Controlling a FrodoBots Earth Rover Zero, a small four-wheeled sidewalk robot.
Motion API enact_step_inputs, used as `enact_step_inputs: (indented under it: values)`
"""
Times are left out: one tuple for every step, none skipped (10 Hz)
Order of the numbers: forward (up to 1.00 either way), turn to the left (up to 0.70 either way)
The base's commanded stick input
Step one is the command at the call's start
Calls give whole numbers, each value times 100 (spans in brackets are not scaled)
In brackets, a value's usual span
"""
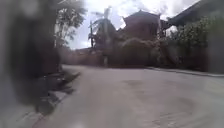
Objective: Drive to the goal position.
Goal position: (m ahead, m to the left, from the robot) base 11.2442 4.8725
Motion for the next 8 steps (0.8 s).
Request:
enact_step_inputs:
  values:
    - [100,0]
    - [100,0]
    - [100,0]
    - [100,0]
    - [100,0]
    - [100,0]
    - [100,0]
    - [100,0]
